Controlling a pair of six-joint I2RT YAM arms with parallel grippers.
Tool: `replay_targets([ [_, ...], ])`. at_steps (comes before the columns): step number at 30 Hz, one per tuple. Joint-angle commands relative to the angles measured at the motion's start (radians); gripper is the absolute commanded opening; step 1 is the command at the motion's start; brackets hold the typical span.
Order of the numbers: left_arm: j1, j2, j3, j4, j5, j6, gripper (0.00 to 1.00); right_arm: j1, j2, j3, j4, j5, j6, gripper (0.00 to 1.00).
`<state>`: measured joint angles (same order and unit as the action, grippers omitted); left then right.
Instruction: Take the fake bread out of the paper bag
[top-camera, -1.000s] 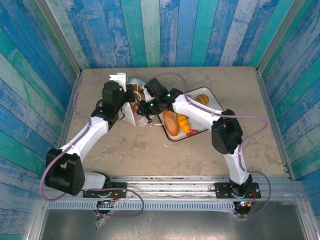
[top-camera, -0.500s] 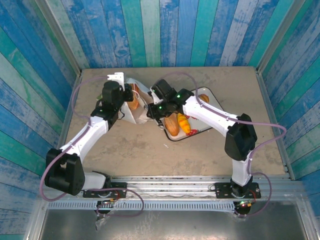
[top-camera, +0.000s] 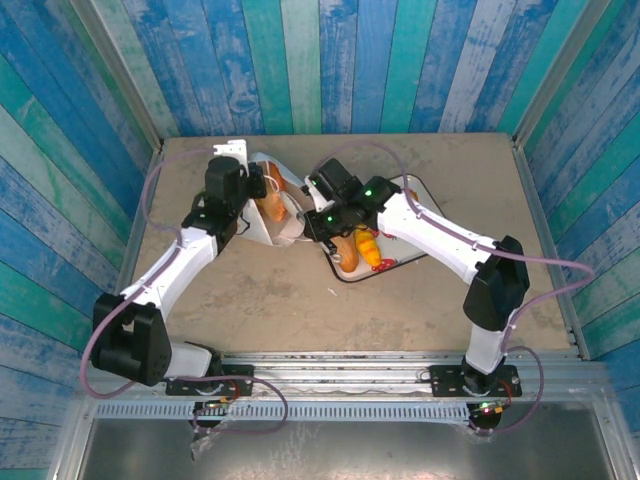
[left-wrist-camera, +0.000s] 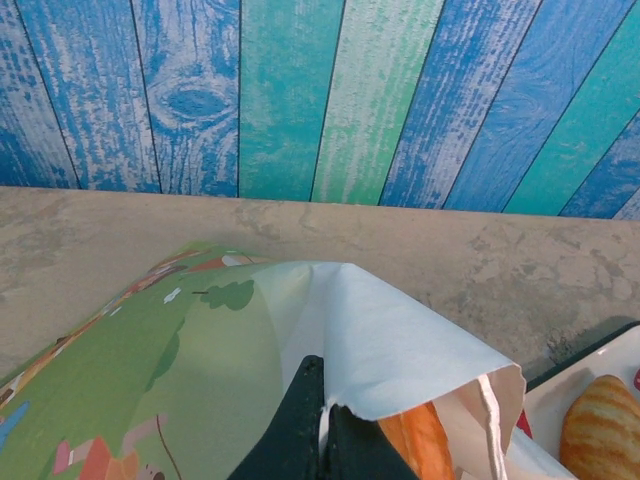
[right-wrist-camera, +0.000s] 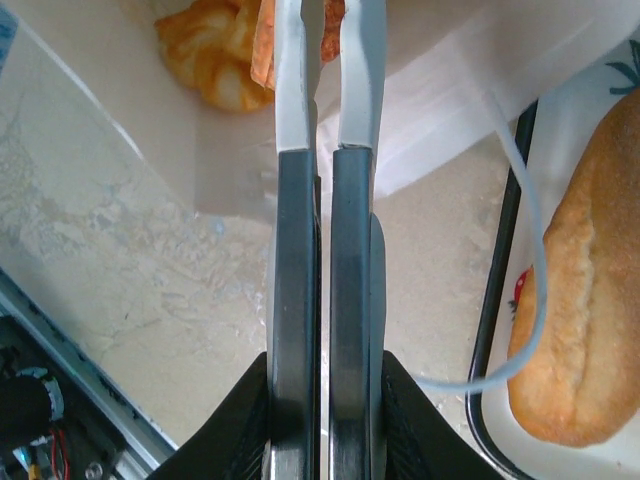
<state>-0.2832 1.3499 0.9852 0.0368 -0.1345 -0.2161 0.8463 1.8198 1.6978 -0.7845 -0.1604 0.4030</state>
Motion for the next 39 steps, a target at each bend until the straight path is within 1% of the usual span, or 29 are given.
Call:
replay_targets([
  [1,0.003,0.036,0.051,-0.009,-0.042,-0.023,0.04,0.012,-0.073,-0.008,-0.046,-0.01,-0.042,0.01],
  [8,0.003,0.061,0.092,-0.023,-0.056,-0.038,0.04,0.026,-0.149,-0.052,-0.075,-0.035,-0.056,0.0],
  [14,0.003,0.072,0.121,-0.044,-0.1,-0.06,0.04,0.03,-0.219,-0.095,-0.104,-0.027,-0.056,0.01],
  [21,0.004,0.081,0.148,-0.072,-0.12,-0.065,0.04,0.03,-0.321,-0.132,-0.157,0.043,-0.044,0.0],
  [25,0.009,0.079,0.149,-0.077,-0.12,-0.063,0.04,0.028,-0.39,-0.129,-0.21,0.125,-0.038,0.01],
  [31,0.016,0.072,0.146,-0.081,-0.113,-0.068,0.04,0.017,-0.496,-0.121,-0.285,0.294,-0.013,0.0],
  [36,0.018,0.061,0.139,-0.077,-0.089,-0.071,0.04,-0.007,-0.524,-0.121,-0.384,0.432,0.016,0.01],
  [39,0.017,0.055,0.138,-0.079,-0.082,-0.072,0.04,-0.042,-0.526,-0.138,-0.46,0.523,0.05,0.01],
])
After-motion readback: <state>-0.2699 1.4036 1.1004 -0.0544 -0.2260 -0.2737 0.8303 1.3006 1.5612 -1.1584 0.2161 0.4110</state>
